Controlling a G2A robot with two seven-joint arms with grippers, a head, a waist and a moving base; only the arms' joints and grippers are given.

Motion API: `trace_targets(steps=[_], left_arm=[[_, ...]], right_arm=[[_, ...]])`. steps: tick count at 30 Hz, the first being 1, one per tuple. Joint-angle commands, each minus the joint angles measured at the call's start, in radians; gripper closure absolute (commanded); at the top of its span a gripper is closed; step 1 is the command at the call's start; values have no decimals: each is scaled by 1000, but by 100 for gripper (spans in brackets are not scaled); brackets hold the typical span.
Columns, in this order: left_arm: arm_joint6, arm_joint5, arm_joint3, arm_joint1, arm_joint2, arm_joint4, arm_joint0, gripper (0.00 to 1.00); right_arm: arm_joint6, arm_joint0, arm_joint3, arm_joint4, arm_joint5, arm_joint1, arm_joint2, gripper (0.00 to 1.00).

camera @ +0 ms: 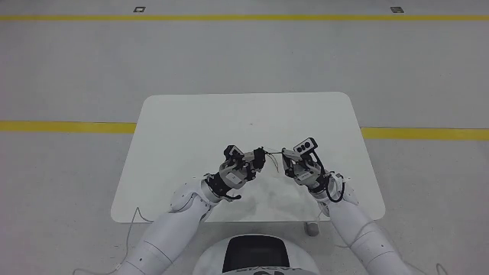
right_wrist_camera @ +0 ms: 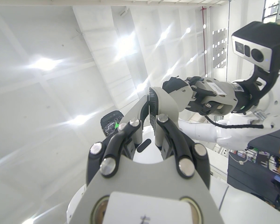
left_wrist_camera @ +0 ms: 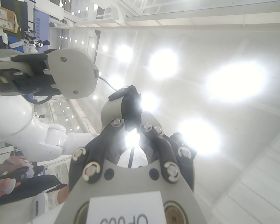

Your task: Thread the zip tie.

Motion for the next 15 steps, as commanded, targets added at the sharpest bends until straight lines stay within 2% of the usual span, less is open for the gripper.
trace_targets(steps=[1,15], left_arm=[[0,0,0,0,0,0,0,100],[0,0,0,0,0,0,0,100]], right_arm=[[0,1,2,1,0,0,0,100],[0,1,12,3,0,-2,4,100]])
